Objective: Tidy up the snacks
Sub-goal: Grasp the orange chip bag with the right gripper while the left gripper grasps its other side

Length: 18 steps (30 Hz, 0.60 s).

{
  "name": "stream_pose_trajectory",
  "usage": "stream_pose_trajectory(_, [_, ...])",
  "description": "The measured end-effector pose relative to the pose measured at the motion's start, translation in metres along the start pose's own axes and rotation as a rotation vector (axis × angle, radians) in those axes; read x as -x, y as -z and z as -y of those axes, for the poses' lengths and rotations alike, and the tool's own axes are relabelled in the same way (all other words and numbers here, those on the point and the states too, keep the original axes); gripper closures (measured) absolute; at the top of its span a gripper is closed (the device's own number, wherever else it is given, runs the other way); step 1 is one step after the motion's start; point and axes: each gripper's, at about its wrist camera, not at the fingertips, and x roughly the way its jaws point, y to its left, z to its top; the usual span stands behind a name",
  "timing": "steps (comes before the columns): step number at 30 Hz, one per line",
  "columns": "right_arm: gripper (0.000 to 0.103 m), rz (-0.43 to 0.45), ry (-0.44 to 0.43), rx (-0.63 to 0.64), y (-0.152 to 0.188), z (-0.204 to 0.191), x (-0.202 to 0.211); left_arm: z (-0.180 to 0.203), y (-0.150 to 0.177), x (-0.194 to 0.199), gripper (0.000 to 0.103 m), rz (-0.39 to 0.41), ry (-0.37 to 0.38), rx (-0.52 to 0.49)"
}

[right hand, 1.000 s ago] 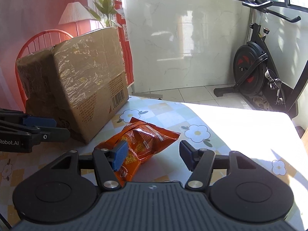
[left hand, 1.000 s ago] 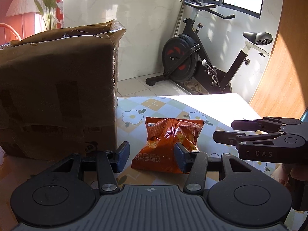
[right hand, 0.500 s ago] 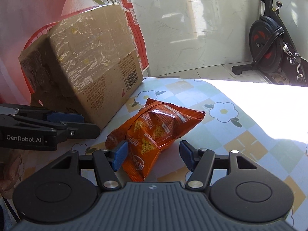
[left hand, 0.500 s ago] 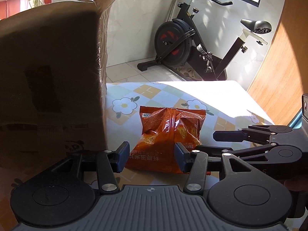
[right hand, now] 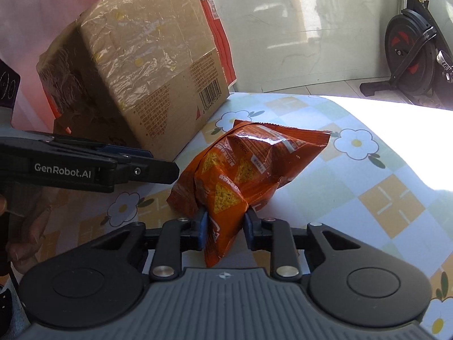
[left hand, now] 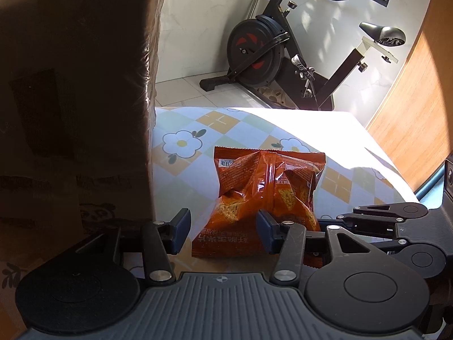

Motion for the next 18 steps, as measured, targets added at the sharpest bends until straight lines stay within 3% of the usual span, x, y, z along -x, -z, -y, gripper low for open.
stream_pose_trajectory(6, [0.08, -0.015, -0.008, -0.01, 0.016, 0.014, 0.014, 0.011, 0.005, -0.017, 0.047, -0.016, 0.125, 0.017])
stream_pose_trajectory(14, [0.079, -0.016, 0.007, -0.009, 0.014, 0.028, 0.019, 0.011, 0.014, -0.039, 0.034, -0.024, 0.193, 0.046])
stream_pose_trajectory(18, [0.065, -0.044, 0.043, 0.032, 0.009, 0.027, 0.018, 0.01, 0.016, -0.048, 0.032, -0.04, 0.197, 0.058])
